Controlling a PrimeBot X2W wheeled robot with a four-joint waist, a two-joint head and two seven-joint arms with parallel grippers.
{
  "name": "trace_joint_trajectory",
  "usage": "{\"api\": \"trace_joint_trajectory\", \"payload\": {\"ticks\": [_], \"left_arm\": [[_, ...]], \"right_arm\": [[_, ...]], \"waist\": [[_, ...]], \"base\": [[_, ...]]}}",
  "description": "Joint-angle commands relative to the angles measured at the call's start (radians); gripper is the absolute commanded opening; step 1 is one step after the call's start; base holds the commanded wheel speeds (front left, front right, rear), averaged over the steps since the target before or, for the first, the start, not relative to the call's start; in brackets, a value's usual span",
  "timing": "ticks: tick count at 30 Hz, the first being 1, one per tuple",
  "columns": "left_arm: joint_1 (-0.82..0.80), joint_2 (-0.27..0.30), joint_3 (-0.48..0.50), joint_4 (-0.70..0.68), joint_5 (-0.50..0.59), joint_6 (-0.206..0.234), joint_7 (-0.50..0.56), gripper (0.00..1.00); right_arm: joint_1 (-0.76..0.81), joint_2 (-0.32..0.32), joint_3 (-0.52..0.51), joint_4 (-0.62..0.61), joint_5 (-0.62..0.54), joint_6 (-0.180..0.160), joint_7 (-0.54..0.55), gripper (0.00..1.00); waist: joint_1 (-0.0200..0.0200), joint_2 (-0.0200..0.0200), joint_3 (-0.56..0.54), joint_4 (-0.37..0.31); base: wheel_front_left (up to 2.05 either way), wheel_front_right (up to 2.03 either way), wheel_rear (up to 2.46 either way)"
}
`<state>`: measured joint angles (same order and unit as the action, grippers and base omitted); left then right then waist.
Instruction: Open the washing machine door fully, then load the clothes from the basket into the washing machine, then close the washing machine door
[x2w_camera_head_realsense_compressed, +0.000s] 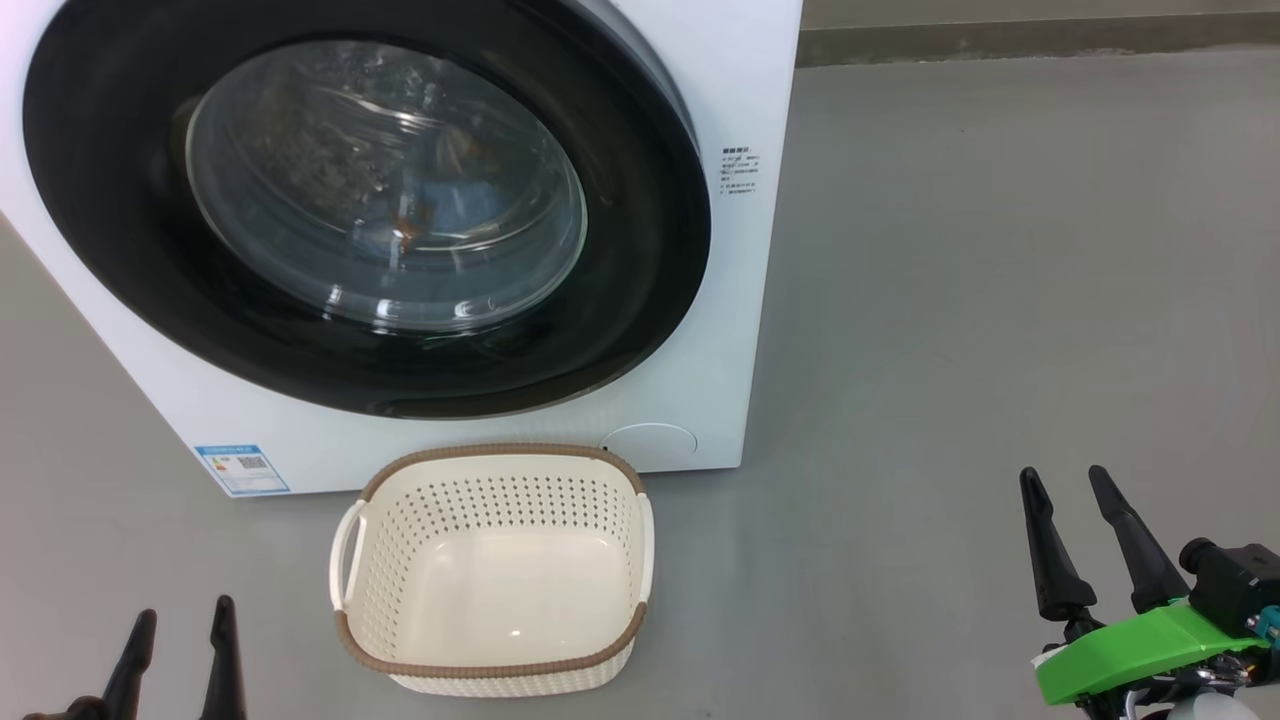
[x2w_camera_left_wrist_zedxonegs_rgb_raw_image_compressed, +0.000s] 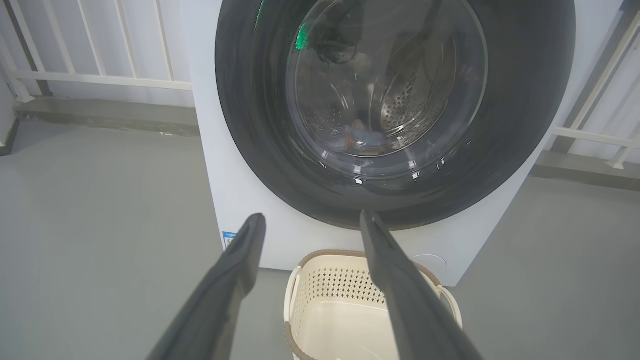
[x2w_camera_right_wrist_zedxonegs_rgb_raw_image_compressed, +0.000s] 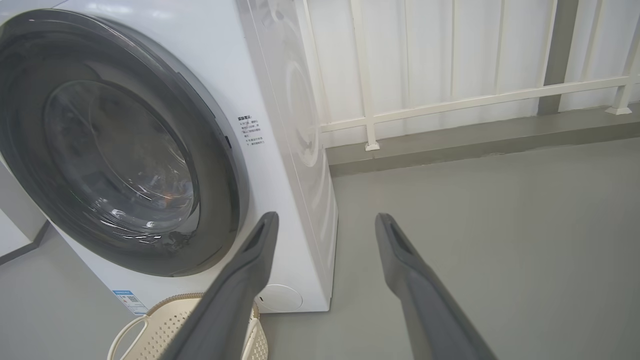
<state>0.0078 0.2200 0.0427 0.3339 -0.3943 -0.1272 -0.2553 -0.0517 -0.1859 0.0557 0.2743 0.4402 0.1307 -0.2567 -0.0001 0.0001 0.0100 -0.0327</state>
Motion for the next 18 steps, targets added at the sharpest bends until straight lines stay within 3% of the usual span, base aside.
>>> {"api": "trace_joint_trajectory", "payload": {"ticks": [1, 6, 7, 18], "left_arm": [[-0.02, 0.021, 0.04, -0.029, 0.009, -0.003, -0.006, 1.0], [-0.023, 0.017, 0.04, -0.03, 0.018, -0.003, -0.006, 1.0], [0.0, -0.004, 0.001, 0.003, 0.01, 0.0, 0.0, 0.0], [-0.005, -0.038, 0.001, 0.022, -0.074, 0.0, 0.028, 0.0]], "right_arm": [[-0.013, -0.018, 0.02, -0.026, 0.002, 0.0, -0.005, 1.0], [-0.019, -0.016, 0.024, -0.028, 0.002, 0.0, -0.005, 1.0], [0.0, 0.002, 0.004, 0.002, 0.0, 0.0, 0.0, 0.0], [0.005, 0.028, -0.004, 0.03, 0.08, 0.0, 0.025, 0.0]], "waist": [[0.0001, -0.0001, 0.001, 0.0], [0.0001, -0.0001, 0.008, -0.001], [0.0001, -0.0001, 0.008, -0.001], [0.0017, -0.0001, 0.005, 0.001]], "base": [[0.0, 0.0, 0.0], [0.0, 0.0, 0.0], [0.0, 0.0, 0.0], [0.0, 0.0, 0.0]]}}
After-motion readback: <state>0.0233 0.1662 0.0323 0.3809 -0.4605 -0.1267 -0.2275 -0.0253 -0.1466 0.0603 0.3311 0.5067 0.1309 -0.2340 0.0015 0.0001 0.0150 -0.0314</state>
